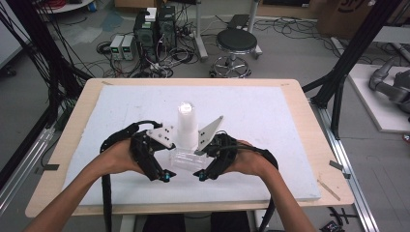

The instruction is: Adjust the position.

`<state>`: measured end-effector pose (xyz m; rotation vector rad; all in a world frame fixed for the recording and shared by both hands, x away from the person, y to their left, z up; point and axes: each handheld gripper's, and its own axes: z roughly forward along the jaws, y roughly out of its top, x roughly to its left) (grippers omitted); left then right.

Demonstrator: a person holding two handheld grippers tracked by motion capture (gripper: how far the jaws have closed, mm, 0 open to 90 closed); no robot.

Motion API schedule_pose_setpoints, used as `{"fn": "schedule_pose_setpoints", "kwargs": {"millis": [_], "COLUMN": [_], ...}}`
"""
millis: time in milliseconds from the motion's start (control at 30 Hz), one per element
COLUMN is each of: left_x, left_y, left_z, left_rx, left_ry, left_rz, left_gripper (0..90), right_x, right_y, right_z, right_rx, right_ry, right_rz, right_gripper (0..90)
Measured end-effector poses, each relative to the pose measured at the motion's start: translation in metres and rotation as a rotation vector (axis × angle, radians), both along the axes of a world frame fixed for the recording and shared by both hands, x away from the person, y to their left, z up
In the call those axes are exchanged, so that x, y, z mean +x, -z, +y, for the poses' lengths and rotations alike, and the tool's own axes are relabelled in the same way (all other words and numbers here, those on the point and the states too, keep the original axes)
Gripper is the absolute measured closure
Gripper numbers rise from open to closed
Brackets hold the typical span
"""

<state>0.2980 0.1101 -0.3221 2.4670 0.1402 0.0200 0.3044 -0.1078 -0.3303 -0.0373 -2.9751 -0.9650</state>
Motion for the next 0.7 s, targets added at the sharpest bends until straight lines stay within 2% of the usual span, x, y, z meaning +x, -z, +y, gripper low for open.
{"fn": "schedule_pose_setpoints", "kwargs": {"millis": [200,433,633,667,700], "left_x": [0.004,0.005,0.006,0.005,0.006], "left_y": [0.000,0.002,0.004,0.005,0.005], "left_z": [-0.009,-0.015,-0.017,-0.018,-0.018], "left_rx": [-0.026,0.010,0.034,0.030,0.045], "left_ry": [-0.005,0.025,0.048,0.039,0.048], "left_rz": [0.010,0.027,0.038,0.046,0.037], "left_gripper": [19.4,23.5,33.4,34.7,36.8], "right_x": [0.000,0.000,0.000,0.000,0.000], "right_y": [-0.001,0.000,0.001,0.001,0.001], "right_z": [0.000,0.002,0.003,0.003,0.003], "right_rx": [0.001,-0.011,-0.011,-0.011,-0.014], "right_ry": [-0.006,-0.011,-0.011,-0.010,-0.011], "right_rz": [-0.007,-0.006,-0.008,-0.007,-0.007], "right_gripper": [32.4,32.6,32.6,32.6,32.6]}}
